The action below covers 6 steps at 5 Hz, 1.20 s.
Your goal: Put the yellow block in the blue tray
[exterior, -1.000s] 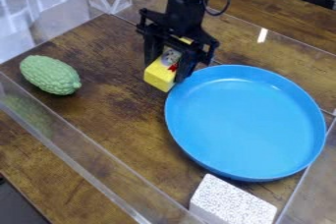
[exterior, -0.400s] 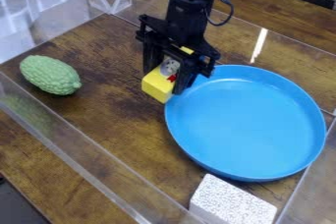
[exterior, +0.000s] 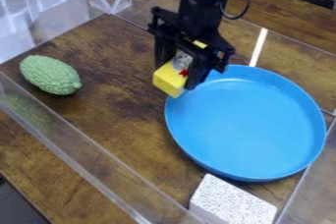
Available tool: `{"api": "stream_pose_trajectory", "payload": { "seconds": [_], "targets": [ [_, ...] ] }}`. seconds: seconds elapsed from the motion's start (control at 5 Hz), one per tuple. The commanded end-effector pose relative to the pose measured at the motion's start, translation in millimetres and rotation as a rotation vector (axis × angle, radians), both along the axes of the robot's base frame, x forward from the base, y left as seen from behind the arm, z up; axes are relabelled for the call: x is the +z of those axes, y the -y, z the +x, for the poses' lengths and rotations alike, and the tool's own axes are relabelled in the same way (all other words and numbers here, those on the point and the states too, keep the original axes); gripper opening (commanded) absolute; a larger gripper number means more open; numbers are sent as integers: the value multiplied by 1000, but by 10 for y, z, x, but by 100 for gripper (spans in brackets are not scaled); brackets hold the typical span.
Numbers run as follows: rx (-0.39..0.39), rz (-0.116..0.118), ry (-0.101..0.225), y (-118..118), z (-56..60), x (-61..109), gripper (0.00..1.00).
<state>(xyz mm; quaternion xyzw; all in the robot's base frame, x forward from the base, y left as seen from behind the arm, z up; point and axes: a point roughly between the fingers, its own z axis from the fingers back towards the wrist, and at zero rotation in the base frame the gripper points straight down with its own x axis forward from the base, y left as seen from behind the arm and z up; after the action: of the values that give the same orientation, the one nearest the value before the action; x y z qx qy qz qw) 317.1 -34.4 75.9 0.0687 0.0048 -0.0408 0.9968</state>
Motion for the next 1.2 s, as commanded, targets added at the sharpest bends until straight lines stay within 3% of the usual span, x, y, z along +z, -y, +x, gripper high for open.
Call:
{"api": "stream_pose_trajectory", "payload": {
  "seconds": [0.0,0.2,0.6,1.0],
  "targets": [
    [31,-4,89,90,94,296,0],
    [78,2,98,112,83,356,0],
    [84,10,116,255,98,601,0],
    [15,15,138,493,147,836,0]
  ]
}}
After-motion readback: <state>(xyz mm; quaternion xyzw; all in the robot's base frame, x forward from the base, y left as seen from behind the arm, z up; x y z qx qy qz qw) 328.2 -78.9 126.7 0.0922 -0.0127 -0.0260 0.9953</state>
